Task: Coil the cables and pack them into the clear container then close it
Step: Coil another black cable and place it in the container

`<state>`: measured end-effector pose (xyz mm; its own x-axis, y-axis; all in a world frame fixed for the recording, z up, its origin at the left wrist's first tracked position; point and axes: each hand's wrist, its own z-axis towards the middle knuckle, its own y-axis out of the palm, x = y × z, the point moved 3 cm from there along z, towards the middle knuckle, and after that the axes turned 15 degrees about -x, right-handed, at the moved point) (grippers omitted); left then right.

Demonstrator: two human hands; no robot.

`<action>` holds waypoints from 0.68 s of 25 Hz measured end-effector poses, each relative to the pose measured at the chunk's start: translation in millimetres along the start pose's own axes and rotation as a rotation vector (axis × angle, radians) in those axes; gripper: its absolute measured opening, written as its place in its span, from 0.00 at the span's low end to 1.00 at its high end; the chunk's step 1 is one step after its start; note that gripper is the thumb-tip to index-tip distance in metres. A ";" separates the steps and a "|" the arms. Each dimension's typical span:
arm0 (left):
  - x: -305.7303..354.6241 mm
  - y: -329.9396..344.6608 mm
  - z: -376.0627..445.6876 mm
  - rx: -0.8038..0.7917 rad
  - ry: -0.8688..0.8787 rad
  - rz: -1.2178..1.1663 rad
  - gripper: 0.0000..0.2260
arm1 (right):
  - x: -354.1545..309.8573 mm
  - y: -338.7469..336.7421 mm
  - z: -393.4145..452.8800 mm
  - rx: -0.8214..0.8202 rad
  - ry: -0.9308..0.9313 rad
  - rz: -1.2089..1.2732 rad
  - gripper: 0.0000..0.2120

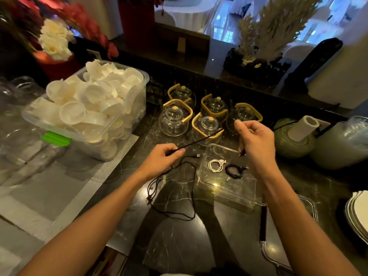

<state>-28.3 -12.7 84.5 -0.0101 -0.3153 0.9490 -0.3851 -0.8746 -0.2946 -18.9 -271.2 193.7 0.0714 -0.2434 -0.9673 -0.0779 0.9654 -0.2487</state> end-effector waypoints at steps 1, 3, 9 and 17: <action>-0.7 -0.5 4.1 0.013 -0.015 0.019 0.15 | -9.9 -4.2 4.1 -0.010 -0.033 0.105 0.11; -3.6 -0.5 9.7 0.012 -0.059 0.034 0.18 | -31.6 -17.6 15.7 0.022 -0.093 0.336 0.12; -7.5 0.8 12.3 -0.054 -0.040 0.054 0.19 | -69.3 -78.1 43.1 0.323 -0.209 0.871 0.15; 73.7 38.6 15.6 -0.293 -0.131 -0.435 0.30 | -50.1 -52.7 29.1 0.029 -0.024 0.470 0.12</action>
<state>-29.6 -75.4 141.4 0.3158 -0.0071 0.9488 -0.5699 -0.8009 0.1837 10.5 -307.1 256.7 0.0577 0.2221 -0.9733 -0.0799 0.9728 0.2173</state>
